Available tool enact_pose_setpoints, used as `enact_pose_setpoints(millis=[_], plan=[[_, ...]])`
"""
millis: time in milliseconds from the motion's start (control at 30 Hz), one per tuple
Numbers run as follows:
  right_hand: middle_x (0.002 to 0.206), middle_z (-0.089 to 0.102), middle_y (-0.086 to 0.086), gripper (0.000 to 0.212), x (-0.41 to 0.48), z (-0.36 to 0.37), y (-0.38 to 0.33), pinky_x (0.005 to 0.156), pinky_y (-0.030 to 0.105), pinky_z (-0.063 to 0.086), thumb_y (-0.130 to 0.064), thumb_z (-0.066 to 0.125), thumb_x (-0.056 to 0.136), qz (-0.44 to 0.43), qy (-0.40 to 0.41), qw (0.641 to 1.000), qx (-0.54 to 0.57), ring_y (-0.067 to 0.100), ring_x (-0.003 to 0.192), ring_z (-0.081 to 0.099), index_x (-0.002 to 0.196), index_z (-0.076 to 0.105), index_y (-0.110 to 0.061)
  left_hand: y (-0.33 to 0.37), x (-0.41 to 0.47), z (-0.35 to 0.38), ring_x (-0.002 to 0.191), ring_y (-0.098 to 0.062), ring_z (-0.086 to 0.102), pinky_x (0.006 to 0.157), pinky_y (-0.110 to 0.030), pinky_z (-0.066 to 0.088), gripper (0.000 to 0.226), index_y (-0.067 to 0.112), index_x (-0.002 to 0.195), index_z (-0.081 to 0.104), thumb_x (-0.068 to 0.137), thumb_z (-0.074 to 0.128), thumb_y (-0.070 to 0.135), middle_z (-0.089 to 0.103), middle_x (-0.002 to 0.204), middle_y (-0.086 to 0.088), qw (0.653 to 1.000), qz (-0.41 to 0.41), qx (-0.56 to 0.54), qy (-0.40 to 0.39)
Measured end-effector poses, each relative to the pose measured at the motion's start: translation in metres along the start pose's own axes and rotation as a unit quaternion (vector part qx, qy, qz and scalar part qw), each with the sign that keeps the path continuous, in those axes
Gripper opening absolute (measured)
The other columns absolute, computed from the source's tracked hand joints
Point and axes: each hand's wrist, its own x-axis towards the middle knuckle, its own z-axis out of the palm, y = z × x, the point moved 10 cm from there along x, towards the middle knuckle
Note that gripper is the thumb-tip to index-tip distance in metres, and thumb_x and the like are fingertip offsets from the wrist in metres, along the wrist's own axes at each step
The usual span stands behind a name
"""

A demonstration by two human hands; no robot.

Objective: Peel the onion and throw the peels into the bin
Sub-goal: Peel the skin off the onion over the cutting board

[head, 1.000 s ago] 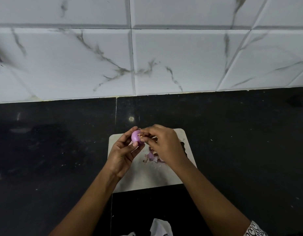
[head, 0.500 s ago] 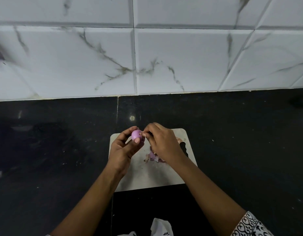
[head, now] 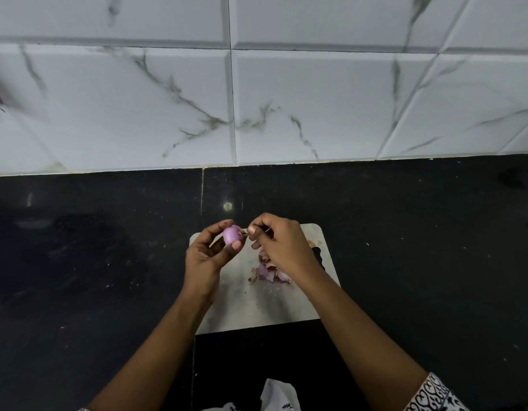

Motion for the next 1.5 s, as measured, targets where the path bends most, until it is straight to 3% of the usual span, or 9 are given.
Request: enact_pose_setpoints(millis=[200,300,400,667,900,1033,1100,1267,1500], plan=[[0.103,0.065,0.005,0.026,-0.001,0.018,-0.03,0.075,0.026,0.046,-0.025,0.049,0.095,-0.18,-0.076,0.92,-0.339,0.017,0.085,0.06,0.118,0.058,-0.015,0.004,-0.001,0.003,0.101,-0.026,0.066,0.086,-0.041,0.056,0.037,0.021,0.102,0.067,0.065,0.072,0.015,0.069,0.107,-0.004,0.999,-0.011,0.031,-0.009],[0.101,0.061,0.004,0.027,-0.003,0.028,-0.035,0.063,0.024,0.04,-0.026,0.051,0.094,-0.237,-0.102,0.864,-0.432,0.014,0.072,0.051,0.119,0.053,-0.014,0.003,0.0,0.004,0.091,-0.019,0.07,0.079,-0.035,0.059,0.037,0.017,0.103,0.066,0.067,0.071,0.01,0.074,0.095,0.004,0.999,-0.021,0.033,-0.019],[0.099,0.06,0.006,0.025,-0.005,0.034,-0.04,0.061,0.026,0.038,-0.024,0.048,0.095,-0.261,-0.103,0.854,-0.438,0.014,0.07,0.046,0.116,0.052,-0.011,0.0,0.0,0.003,0.087,-0.017,0.071,0.077,-0.034,0.059,0.035,0.012,0.108,0.066,0.075,0.068,-0.001,0.074,0.092,0.005,0.999,-0.033,0.035,-0.021],[0.079,0.066,0.01,0.02,0.001,0.014,-0.032,0.066,0.028,0.044,-0.026,0.064,0.083,-0.194,-0.003,0.949,-0.247,0.018,0.067,0.054,0.089,0.064,-0.007,0.013,0.0,0.006,0.102,-0.016,0.065,0.089,-0.035,0.053,0.035,0.021,0.102,0.066,0.073,0.072,0.001,0.067,0.109,-0.002,0.993,0.032,0.108,-0.045],[0.07,0.063,-0.003,0.002,0.001,0.008,0.012,0.057,0.011,0.047,-0.014,0.064,0.083,0.006,-0.03,0.999,-0.011,0.004,0.059,0.059,0.083,0.064,-0.012,0.023,-0.001,0.012,0.109,-0.016,0.059,0.08,-0.024,0.054,0.045,0.028,0.097,0.066,0.072,0.072,-0.008,0.06,0.113,-0.004,0.979,0.09,0.153,-0.1],[0.065,0.064,0.007,0.014,-0.01,0.034,0.051,0.053,0.021,0.052,-0.01,0.054,0.09,0.257,-0.09,0.914,0.3,0.011,0.054,0.063,0.084,0.066,-0.005,0.023,-0.004,0.016,0.11,-0.018,0.059,0.084,-0.026,0.054,0.045,0.024,0.096,0.067,0.072,0.068,-0.014,0.06,0.114,-0.006,0.981,0.098,0.126,-0.111],[0.068,0.065,0.009,0.015,-0.016,0.038,0.055,0.054,0.021,0.053,-0.01,0.054,0.091,0.302,-0.092,0.881,0.352,0.012,0.056,0.064,0.091,0.066,-0.001,0.02,-0.006,0.014,0.109,-0.019,0.06,0.084,-0.026,0.053,0.044,0.021,0.098,0.067,0.072,0.067,-0.015,0.062,0.113,-0.006,0.985,0.09,0.103,-0.101],[0.093,0.07,0.001,0.016,-0.01,0.005,0.009,0.071,0.02,0.054,-0.019,0.055,0.091,0.024,-0.037,0.999,-0.014,0.009,0.081,0.066,0.104,0.064,-0.015,0.014,-0.003,0.004,0.106,-0.017,0.064,0.088,-0.03,0.054,0.041,0.021,0.103,0.066,0.072,0.072,-0.005,0.069,0.109,0.003,0.992,0.062,0.1,-0.047],[0.102,0.066,0.005,0.027,-0.009,0.022,-0.02,0.078,0.027,0.045,-0.026,0.059,0.089,-0.158,-0.1,0.923,-0.335,0.019,0.089,0.061,0.113,0.058,-0.013,0.01,-0.003,0.006,0.111,-0.008,0.061,0.095,-0.025,0.05,0.051,0.029,0.111,0.061,0.072,0.072,-0.003,0.064,0.117,0.013,0.993,0.021,0.104,-0.052]])
